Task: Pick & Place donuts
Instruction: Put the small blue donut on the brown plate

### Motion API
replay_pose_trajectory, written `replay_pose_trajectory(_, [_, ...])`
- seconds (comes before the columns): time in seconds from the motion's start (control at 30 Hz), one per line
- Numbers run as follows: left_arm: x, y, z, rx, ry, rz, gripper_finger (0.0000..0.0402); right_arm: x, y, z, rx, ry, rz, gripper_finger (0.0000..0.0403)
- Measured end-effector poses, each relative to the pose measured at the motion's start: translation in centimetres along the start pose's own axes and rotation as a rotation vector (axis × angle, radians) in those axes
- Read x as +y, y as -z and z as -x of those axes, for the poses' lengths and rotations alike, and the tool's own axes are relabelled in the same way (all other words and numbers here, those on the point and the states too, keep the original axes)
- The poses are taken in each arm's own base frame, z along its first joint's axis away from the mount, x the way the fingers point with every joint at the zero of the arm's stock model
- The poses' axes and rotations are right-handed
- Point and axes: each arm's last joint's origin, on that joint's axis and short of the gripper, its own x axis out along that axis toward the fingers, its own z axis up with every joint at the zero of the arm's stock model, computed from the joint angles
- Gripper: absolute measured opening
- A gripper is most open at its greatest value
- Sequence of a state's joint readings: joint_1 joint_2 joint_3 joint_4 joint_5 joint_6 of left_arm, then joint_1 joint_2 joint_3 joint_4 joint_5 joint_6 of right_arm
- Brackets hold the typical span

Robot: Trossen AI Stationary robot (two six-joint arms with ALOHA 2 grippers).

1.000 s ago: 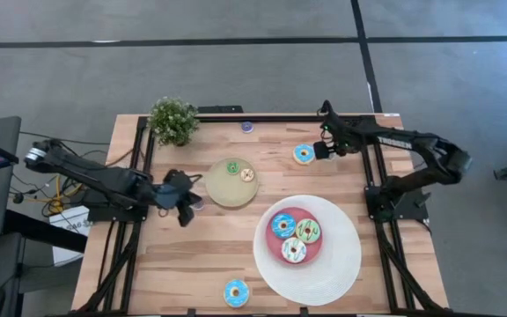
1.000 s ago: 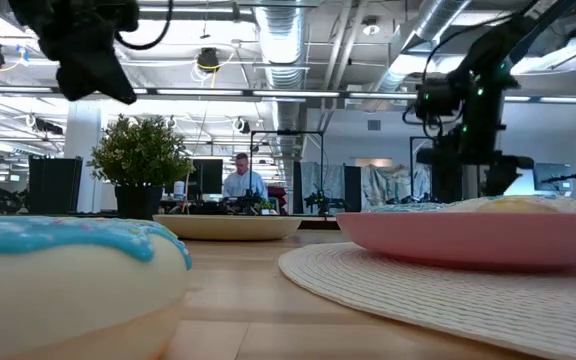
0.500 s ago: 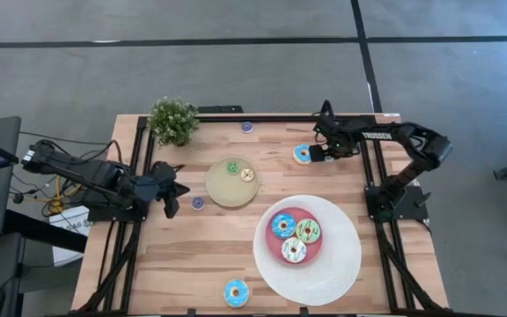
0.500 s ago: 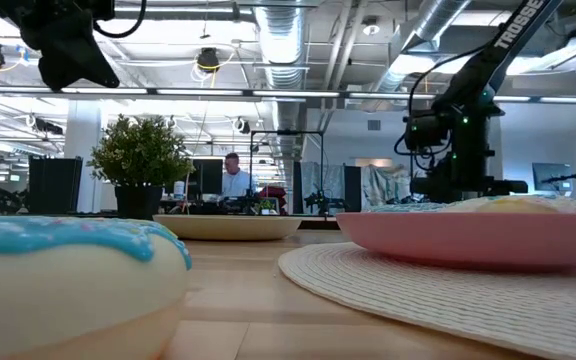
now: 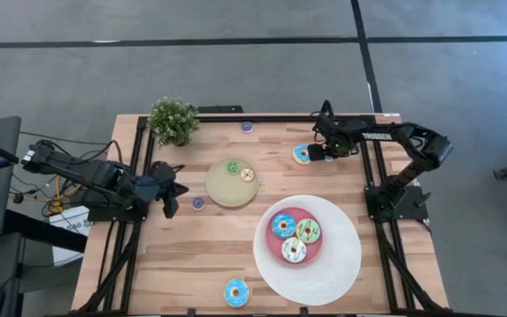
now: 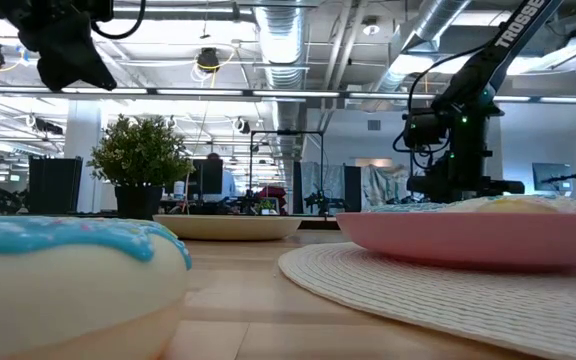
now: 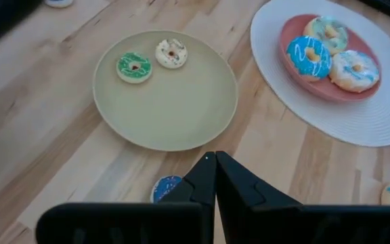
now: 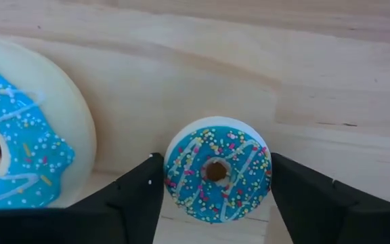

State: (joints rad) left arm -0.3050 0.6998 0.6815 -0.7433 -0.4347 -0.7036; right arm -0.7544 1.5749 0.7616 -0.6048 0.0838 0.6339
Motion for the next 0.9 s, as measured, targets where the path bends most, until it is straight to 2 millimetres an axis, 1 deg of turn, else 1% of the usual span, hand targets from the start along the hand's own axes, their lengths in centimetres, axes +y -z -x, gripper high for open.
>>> replay_pose_trajectory(0.23, [0.1,0.1,0.0,0.007,-0.006,-0.004,0.0000,0.0,0.0,0.0,0.005,-0.002,-0.015,0.0202])
replay_pose_trajectory(0.37, [0.1,0.1,0.0,0.008,-0.005,-0.004,0.0000,0.0,0.1,0.1,0.018,-0.008,-0.015,0.0190])
replay_pose_trajectory(0.47, [0.1,0.1,0.0,0.008,-0.005,0.000,0.0000,-0.1,0.4,0.8,0.032,-0.038,-0.011,0.0188])
replay_pose_trajectory(0.57, [0.1,0.1,0.0,0.009,-0.003,0.001,0.0000,0.0,0.8,2.2,0.022,-0.095,0.003,0.0190])
replay_pose_trajectory(0.7, [0.1,0.1,0.0,0.009,-0.003,0.002,0.0000,1.0,1.7,5.0,-0.054,-0.236,0.023,0.0193])
replay_pose_trajectory(0.8, [0.0,0.1,0.0,0.009,-0.003,0.003,0.0000,2.6,2.4,7.2,-0.176,-0.388,0.042,0.0194])
replay_pose_trajectory(0.9, [0.0,0.1,0.0,0.008,-0.003,0.004,0.0000,5.0,2.9,9.3,-0.320,-0.596,0.104,0.0194])
